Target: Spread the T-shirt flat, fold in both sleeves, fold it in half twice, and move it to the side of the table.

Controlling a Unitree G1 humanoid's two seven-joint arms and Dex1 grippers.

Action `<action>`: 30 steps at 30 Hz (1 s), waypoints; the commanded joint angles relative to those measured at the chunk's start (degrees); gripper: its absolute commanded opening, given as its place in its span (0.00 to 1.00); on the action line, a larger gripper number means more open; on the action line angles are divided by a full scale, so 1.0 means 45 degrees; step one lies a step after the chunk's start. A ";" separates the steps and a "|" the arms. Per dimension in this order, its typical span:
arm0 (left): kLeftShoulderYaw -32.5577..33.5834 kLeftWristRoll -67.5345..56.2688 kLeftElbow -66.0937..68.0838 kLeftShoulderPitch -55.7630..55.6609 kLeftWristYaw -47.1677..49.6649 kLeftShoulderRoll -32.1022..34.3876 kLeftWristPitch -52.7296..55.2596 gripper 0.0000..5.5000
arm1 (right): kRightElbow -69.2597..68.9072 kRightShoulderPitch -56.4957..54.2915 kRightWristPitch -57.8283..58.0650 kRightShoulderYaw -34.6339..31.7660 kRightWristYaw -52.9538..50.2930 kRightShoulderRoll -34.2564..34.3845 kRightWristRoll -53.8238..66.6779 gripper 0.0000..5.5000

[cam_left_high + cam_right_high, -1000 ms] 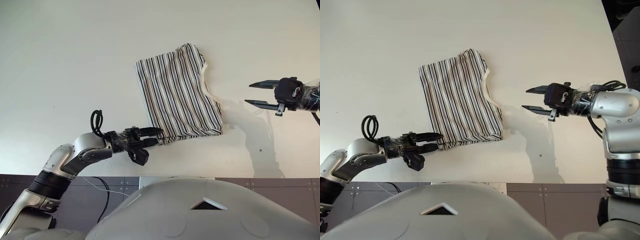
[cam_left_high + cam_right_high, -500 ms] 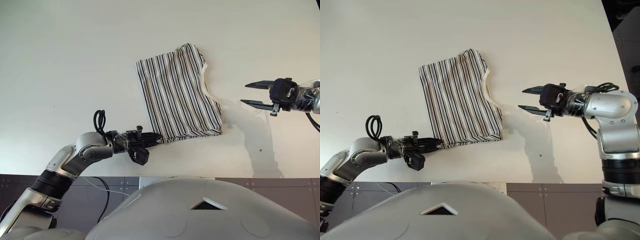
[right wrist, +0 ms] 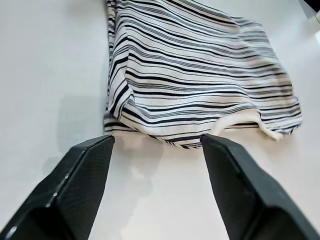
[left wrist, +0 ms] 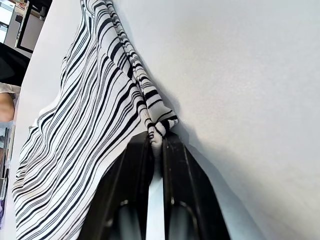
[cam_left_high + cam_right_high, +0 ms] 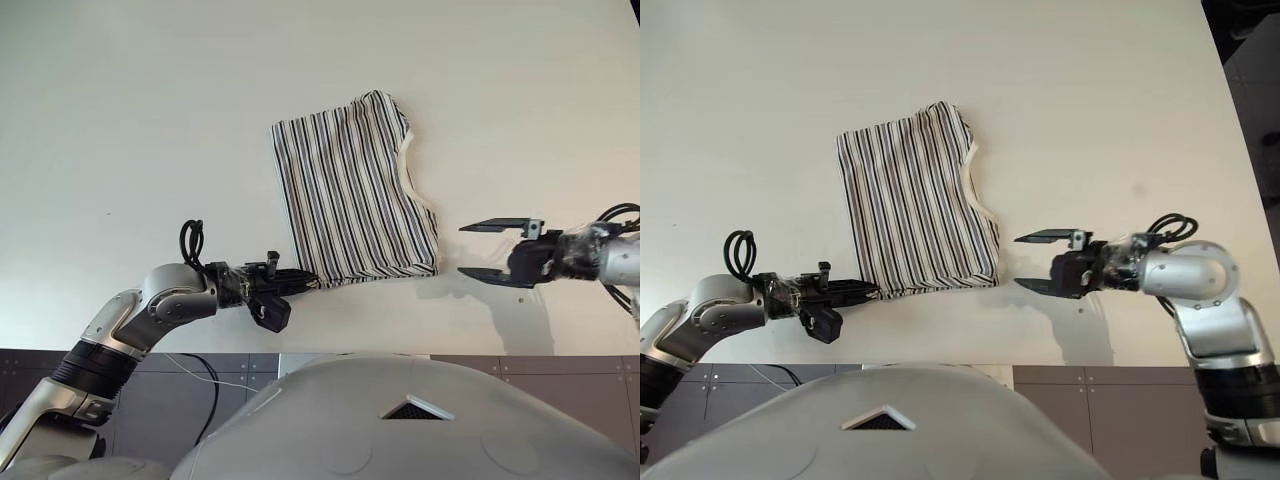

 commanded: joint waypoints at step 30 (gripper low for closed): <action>-0.0266 0.0096 0.0169 -0.0337 -0.0536 -0.0048 0.0106 0.03 | 0.3315 -0.2389 -0.3368 0.3794 -0.2941 0.0695 -0.3967 0.02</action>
